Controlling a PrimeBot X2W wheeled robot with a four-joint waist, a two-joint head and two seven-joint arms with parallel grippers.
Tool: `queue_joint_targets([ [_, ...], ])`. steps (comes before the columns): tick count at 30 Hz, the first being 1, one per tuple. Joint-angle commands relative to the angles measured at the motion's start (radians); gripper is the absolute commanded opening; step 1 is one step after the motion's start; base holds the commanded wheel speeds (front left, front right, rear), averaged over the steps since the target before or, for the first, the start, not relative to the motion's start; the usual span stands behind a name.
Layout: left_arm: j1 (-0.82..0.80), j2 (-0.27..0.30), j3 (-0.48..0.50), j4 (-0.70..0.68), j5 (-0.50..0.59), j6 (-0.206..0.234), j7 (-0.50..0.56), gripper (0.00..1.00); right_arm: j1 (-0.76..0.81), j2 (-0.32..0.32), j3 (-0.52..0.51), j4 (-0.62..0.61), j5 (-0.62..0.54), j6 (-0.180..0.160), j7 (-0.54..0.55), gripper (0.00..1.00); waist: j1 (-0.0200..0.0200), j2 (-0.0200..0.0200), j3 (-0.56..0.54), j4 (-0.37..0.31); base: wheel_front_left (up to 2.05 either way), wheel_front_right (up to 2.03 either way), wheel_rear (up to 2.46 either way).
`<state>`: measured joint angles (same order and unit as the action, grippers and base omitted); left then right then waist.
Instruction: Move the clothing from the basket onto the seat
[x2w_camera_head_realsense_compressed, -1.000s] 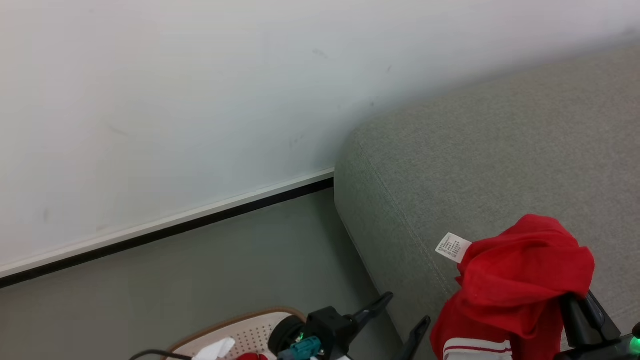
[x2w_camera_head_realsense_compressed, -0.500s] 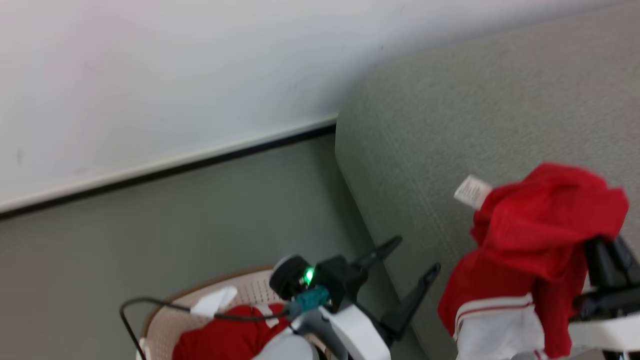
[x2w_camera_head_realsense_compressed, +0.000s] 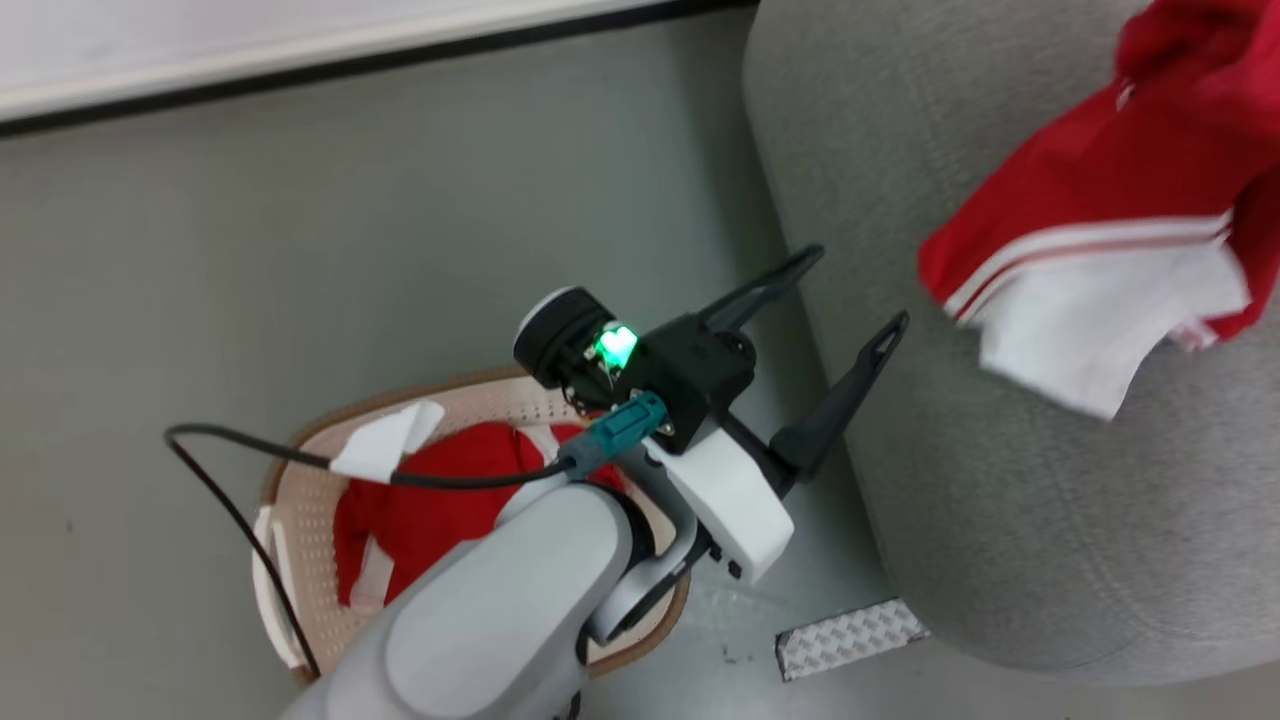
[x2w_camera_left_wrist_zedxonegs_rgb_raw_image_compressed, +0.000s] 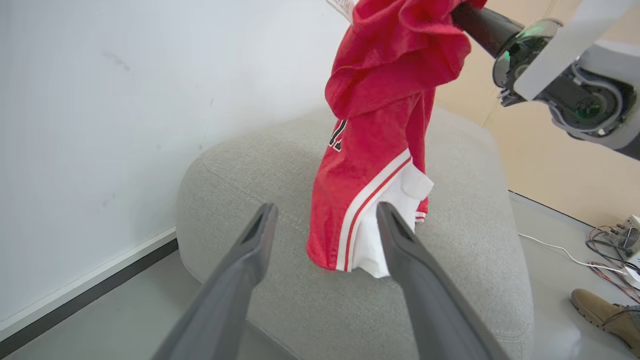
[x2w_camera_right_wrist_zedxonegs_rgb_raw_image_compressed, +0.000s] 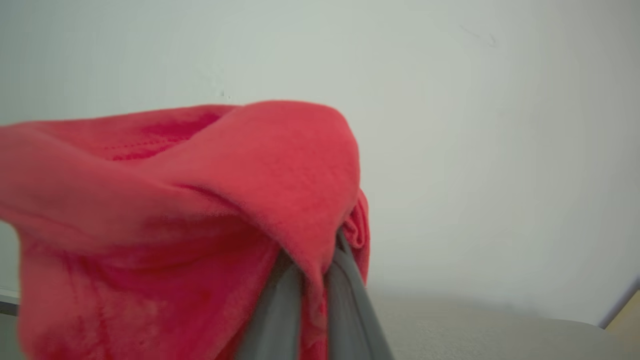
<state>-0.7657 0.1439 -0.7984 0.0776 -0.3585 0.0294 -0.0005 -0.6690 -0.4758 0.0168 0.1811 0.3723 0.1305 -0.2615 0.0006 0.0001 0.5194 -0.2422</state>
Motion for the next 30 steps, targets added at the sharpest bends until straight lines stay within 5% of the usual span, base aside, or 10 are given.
queue_joint_targets([
  [1, -0.010, 0.002, 0.002, -0.003, 0.018, -0.003, -0.001, 1.00, -0.023, -0.013, -0.006, 0.009, 0.003, 0.000, 0.001, 0.00, -0.0006, -0.0001, 0.059, 0.041, 0.00, 0.00, 0.00],
  [10, -0.043, -0.010, -0.007, 0.001, 0.020, -0.008, -0.012, 1.00, -0.401, -0.268, -0.008, 0.228, 0.017, 0.000, 0.103, 0.00, -0.0006, -0.0001, 0.131, 0.100, 0.00, 0.00, 0.00],
  [16, -0.048, 0.005, -0.013, -0.021, 0.023, -0.002, -0.008, 1.00, -0.583, -0.339, -0.030, 0.358, 0.004, 0.000, 0.160, 0.00, -0.0006, -0.0001, 0.190, 0.120, 0.00, 0.00, 0.00],
  [30, -0.052, 0.018, -0.012, -0.037, 0.020, 0.017, -0.006, 1.00, -0.477, -0.191, -0.192, 0.788, -0.053, 0.000, 0.119, 0.00, -0.0006, -0.0001, 0.247, 0.134, 0.00, 0.00, 0.00],
])
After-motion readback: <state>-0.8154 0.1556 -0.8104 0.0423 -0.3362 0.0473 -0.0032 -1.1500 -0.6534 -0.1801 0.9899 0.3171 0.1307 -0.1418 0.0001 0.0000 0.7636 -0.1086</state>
